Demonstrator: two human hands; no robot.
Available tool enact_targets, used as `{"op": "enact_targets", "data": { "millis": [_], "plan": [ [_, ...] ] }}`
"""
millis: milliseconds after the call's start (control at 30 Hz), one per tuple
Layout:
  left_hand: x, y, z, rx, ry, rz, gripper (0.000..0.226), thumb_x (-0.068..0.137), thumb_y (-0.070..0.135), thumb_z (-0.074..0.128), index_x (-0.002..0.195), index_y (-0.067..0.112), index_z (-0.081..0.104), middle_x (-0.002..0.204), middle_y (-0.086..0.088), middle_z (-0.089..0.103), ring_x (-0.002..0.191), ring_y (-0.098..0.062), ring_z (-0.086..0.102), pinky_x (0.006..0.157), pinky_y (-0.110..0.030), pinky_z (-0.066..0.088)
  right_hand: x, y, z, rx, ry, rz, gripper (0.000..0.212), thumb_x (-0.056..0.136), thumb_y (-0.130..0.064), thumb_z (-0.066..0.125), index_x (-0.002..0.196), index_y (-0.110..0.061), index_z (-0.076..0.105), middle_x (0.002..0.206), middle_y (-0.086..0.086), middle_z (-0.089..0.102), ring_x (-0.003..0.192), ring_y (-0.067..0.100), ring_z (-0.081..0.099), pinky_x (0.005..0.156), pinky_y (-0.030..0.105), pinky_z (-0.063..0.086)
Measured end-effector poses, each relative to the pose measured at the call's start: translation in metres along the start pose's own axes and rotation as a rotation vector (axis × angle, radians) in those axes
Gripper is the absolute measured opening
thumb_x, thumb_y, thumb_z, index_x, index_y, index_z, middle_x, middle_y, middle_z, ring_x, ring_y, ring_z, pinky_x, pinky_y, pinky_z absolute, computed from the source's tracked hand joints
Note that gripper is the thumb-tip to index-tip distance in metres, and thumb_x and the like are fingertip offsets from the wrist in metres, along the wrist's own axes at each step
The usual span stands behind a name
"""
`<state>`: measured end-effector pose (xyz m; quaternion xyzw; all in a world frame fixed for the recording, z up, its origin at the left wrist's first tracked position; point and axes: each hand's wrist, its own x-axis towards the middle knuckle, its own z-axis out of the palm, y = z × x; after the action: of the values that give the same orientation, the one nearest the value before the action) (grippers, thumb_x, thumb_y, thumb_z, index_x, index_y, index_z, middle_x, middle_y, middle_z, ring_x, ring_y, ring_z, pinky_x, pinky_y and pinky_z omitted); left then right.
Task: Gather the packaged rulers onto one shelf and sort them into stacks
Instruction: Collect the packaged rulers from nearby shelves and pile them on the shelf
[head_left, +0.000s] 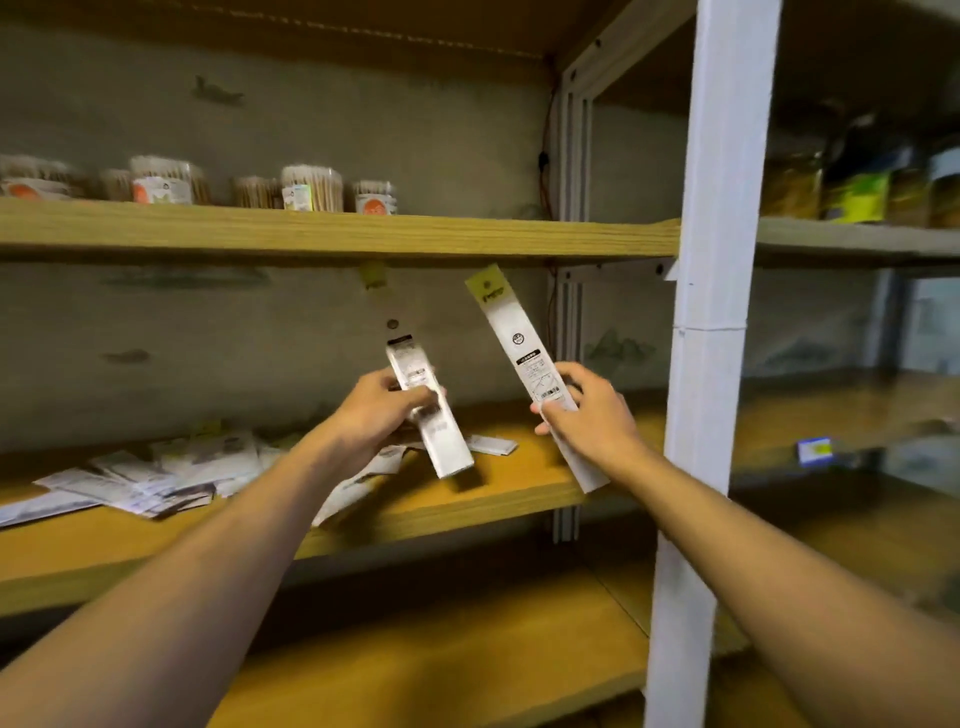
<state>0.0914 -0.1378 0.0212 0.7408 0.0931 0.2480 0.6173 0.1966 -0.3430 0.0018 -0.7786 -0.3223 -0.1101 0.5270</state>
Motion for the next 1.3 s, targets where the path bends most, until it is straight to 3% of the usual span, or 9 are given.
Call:
{"op": "enact_targets", "data": {
  "millis": [133,267,400,567,767,867,1033,1133,1300],
  "plan": [
    [-0.016,0.010,0.038,-0.008,-0.157,0.001,0.026,0.092,0.007,0.061,0.116,0.017,0.062,0.101,-0.006,0.074,0.090,-0.022,0.073,0.074,-0.035,0.060,-0.017,0.009,-0.041,0.008,-0.022,-0.001,0.039,0.093,-0.018,0.061,0.129,-0.028,0.051,0.125,-0.005,0.063,0.079,0.009,0.071,0.069,0.024,0.058],
    [-0.037,0.017,0.085,0.002,-0.287,-0.001,0.025,0.092,0.011,0.063,0.116,0.014,0.064,0.101,-0.008,0.075,0.094,-0.022,0.072,0.079,-0.035,0.057,-0.034,0.024,-0.087,0.051,-0.034,-0.010,0.039,0.094,-0.019,0.059,0.131,-0.024,0.048,0.134,0.000,0.057,0.087,0.013,0.069,0.069,0.024,0.059],
    [-0.053,0.013,0.159,0.044,-0.386,-0.044,0.024,0.089,0.005,0.063,0.113,0.008,0.065,0.099,-0.011,0.075,0.091,-0.025,0.072,0.079,-0.037,0.057,-0.056,0.050,-0.151,0.051,0.016,0.001,0.031,0.094,-0.016,0.060,0.123,-0.022,0.053,0.127,0.000,0.062,0.085,0.006,0.068,0.069,0.021,0.057],
    [-0.066,0.025,0.272,0.091,-0.492,-0.018,0.015,0.092,0.006,0.061,0.104,0.012,0.067,0.102,-0.007,0.074,0.093,-0.021,0.073,0.072,-0.030,0.058,-0.079,0.092,-0.243,0.017,0.066,0.050,0.029,0.093,-0.018,0.059,0.121,-0.023,0.055,0.106,-0.006,0.070,0.083,0.011,0.070,0.078,0.035,0.059],
    [-0.063,0.026,0.378,0.257,-0.426,0.025,0.026,0.092,0.014,0.064,0.118,0.011,0.062,0.119,-0.005,0.068,0.103,-0.021,0.069,0.088,-0.042,0.057,-0.106,0.153,-0.340,-0.091,0.077,0.172,0.033,0.095,-0.019,0.056,0.128,-0.023,0.052,0.114,-0.004,0.067,0.085,0.013,0.068,0.078,0.034,0.057],
    [-0.055,0.028,0.417,0.266,-0.406,0.007,0.036,0.090,0.011,0.066,0.124,0.014,0.054,0.116,-0.003,0.066,0.100,-0.019,0.068,0.081,-0.038,0.060,-0.117,0.182,-0.379,-0.120,0.090,0.207,0.035,0.095,-0.020,0.056,0.130,-0.023,0.051,0.119,0.000,0.066,0.086,0.012,0.067,0.076,0.030,0.055],
    [-0.026,0.039,0.483,0.220,-0.382,-0.039,0.027,0.095,0.007,0.057,0.123,0.009,0.057,0.108,-0.002,0.068,0.090,-0.015,0.069,0.068,-0.030,0.059,-0.114,0.216,-0.438,-0.206,0.154,0.235,0.040,0.095,-0.019,0.058,0.134,-0.018,0.050,0.134,0.004,0.058,0.106,0.020,0.062,0.087,0.037,0.053],
    [-0.001,0.044,0.521,0.188,-0.408,-0.048,0.026,0.097,0.006,0.053,0.122,0.008,0.060,0.107,-0.006,0.070,0.089,-0.018,0.070,0.067,-0.030,0.058,-0.101,0.237,-0.468,-0.243,0.197,0.244,0.042,0.096,-0.023,0.057,0.136,-0.020,0.047,0.140,0.003,0.053,0.114,0.024,0.058,0.089,0.039,0.053],
    [0.040,0.045,0.580,0.109,-0.480,-0.042,0.019,0.095,0.010,0.057,0.112,0.016,0.060,0.109,-0.003,0.069,0.094,-0.018,0.069,0.067,-0.028,0.057,-0.058,0.277,-0.492,-0.301,0.216,0.262,0.042,0.096,-0.023,0.057,0.137,-0.023,0.049,0.137,0.002,0.055,0.101,0.020,0.061,0.072,0.027,0.052]
  ]
}}
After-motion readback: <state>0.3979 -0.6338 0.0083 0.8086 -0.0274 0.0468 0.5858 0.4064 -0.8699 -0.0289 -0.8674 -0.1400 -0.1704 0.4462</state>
